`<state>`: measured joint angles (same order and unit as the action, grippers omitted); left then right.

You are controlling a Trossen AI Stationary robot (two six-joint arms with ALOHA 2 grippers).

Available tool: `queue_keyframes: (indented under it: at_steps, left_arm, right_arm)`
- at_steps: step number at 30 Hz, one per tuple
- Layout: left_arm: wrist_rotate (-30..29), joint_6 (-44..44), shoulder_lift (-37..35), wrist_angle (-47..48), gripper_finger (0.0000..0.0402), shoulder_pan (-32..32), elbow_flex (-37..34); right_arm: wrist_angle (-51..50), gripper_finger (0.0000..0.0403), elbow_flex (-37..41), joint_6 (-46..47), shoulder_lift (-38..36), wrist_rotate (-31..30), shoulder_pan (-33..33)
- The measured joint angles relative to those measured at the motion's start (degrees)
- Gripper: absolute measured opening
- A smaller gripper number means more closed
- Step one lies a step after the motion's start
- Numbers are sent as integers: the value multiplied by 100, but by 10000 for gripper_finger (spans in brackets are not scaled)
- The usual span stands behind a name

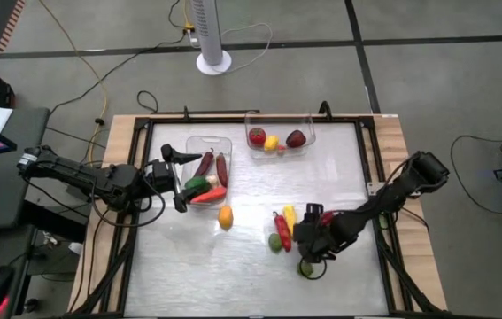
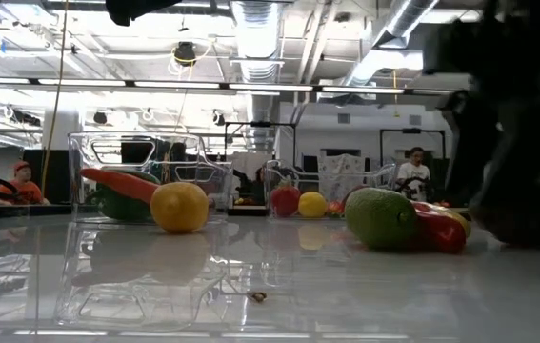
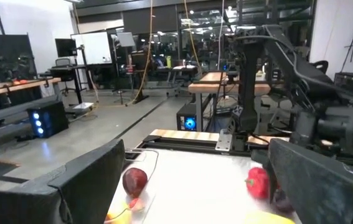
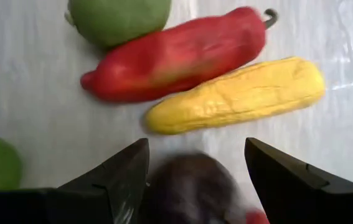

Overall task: Sort produce into baskets
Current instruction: Put the purple pomegranate into the left transparent bin

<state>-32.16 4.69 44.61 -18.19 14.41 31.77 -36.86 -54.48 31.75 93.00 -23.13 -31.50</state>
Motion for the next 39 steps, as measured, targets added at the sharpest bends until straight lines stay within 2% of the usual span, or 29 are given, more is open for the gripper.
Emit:
queue_keyframes:
  at_steps: [4,13,17,23,33,39]
  left_arm:
    - [0,-29,-1,48,387,0,0]
    - [0,-41,-1,60,387,0,-1]
    - [0,-65,-1,66,387,0,-2]
    - [0,-93,-1,78,387,2,-2]
    - [-111,-93,1,80,387,-18,-2]
    - [-166,-107,1,80,387,-133,-2]
  right_arm:
    - [541,292,328,93,142,-253,-217]
    - [601,292,658,621,95,-706,-455]
    - [684,292,630,663,-161,-1155,-621]
    - [590,292,744,1215,-637,-1928,-1026]
    - [1313,292,1651,2249,-898,-2961,-1980]
    - [1734,292,1958,2288,-717,-3055,-1975]
